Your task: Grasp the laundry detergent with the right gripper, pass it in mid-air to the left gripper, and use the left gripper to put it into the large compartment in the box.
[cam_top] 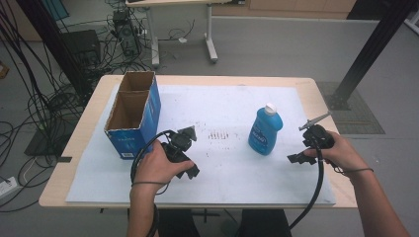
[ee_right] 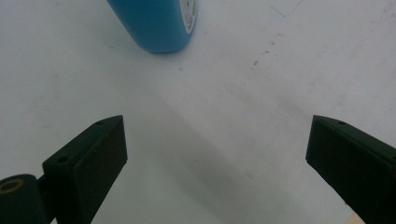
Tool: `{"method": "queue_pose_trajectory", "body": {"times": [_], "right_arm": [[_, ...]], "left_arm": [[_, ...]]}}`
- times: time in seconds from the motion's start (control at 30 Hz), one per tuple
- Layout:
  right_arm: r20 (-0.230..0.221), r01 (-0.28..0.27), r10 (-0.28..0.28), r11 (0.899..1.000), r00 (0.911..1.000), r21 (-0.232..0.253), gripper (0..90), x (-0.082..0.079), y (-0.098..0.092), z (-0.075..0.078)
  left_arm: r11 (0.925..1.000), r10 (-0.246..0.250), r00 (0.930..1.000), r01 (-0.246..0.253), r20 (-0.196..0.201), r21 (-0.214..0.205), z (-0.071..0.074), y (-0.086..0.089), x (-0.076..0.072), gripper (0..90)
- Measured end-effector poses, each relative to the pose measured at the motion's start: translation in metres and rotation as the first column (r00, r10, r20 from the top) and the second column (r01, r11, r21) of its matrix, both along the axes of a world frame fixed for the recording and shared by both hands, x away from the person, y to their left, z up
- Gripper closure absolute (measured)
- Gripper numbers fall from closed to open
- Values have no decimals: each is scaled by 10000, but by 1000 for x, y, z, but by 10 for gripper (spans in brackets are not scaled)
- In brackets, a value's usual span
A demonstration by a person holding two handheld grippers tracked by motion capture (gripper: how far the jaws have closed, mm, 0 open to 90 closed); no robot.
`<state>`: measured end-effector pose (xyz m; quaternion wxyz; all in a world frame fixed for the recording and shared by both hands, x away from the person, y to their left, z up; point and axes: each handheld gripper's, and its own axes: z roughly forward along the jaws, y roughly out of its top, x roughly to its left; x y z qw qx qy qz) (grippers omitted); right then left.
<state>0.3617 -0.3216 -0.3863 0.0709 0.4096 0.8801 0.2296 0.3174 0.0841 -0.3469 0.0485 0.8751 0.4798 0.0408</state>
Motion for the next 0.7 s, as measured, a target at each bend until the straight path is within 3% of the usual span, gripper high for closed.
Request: {"method": "queue_pose_trajectory", "body": {"times": [0.7], "right_arm": [[664,57,-73,9997,9978,239,56,-6,10,-15]], "left_arm": [[10000,55,10000,-55,-33,65,-4,0,-1,73]]}}
